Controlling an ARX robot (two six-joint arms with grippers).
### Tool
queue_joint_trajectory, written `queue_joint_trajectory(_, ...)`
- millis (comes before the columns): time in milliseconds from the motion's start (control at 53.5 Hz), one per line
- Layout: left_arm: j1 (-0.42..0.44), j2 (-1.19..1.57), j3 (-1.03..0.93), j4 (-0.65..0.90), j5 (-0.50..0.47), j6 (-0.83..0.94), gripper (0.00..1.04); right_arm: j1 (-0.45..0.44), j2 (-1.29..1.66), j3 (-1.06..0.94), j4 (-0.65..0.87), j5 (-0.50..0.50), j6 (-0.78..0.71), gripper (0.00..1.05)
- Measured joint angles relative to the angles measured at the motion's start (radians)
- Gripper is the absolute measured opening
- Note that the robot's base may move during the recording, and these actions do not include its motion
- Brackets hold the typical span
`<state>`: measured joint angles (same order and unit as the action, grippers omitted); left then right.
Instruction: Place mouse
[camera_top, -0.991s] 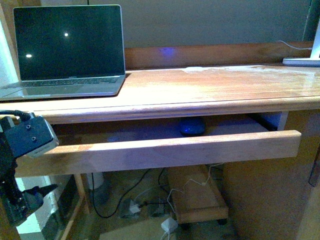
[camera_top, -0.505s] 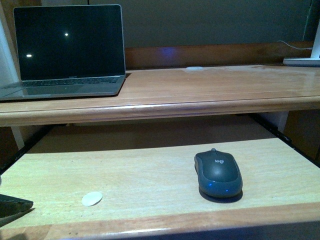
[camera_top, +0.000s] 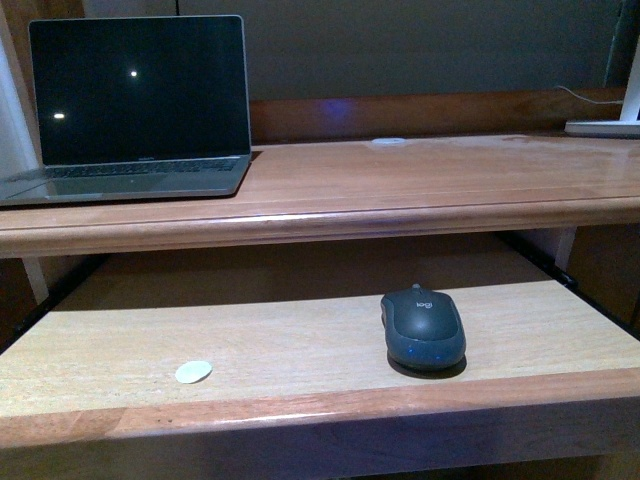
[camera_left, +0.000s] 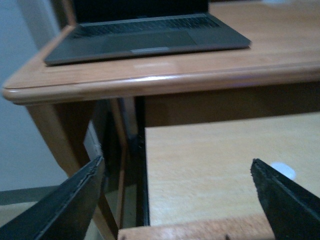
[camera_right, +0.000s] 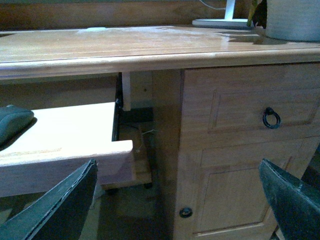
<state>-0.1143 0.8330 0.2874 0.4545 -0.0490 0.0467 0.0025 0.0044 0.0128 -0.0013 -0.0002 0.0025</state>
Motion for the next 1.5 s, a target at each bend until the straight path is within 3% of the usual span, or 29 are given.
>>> queue_joint_trajectory(56,0.004,-0.018,-0.067,0.114,-0.047,-0.019,0.73,0.0,0.0,0.0,0.0,0.0,0.0,0.97)
queue_joint_trajectory(131,0.016,-0.063,-0.104,0.127,-0.047,-0.03,0.58,0.0,0.0,0.0,0.0,0.0,0.0,0.97)
queue_joint_trajectory(206,0.064,-0.116,-0.143,0.112,0.029,-0.035,0.39,0.0,0.0,0.0,0.0,0.0,0.0,0.97)
queue_joint_trajectory(449,0.109,-0.222,-0.196,0.062,0.047,-0.04,0.02,0.0,0.001,0.0,-0.001,-0.002,0.001,0.97)
queue_joint_trajectory(561,0.109,-0.271,-0.216,0.029,0.049,-0.041,0.03,0.032,0.143,0.038,0.02,-0.044,0.047,0.97)
queue_joint_trajectory(711,0.11,-0.338,-0.235,-0.017,0.049,-0.041,0.03,0.138,0.509,0.167,0.295,0.035,0.094,0.97)
queue_joint_trajectory(860,0.11,-0.39,-0.26,-0.028,0.049,-0.041,0.03,0.261,0.808,0.345,0.444,0.11,0.103,0.97)
queue_joint_trajectory(1160,0.11,-0.525,-0.279,-0.146,0.049,-0.041,0.03,0.59,1.174,0.602,0.346,0.112,-0.021,0.97)
queue_joint_trajectory(1496,0.11,-0.621,-0.279,-0.241,0.049,-0.042,0.03,0.698,1.399,0.763,0.323,0.217,-0.022,0.97)
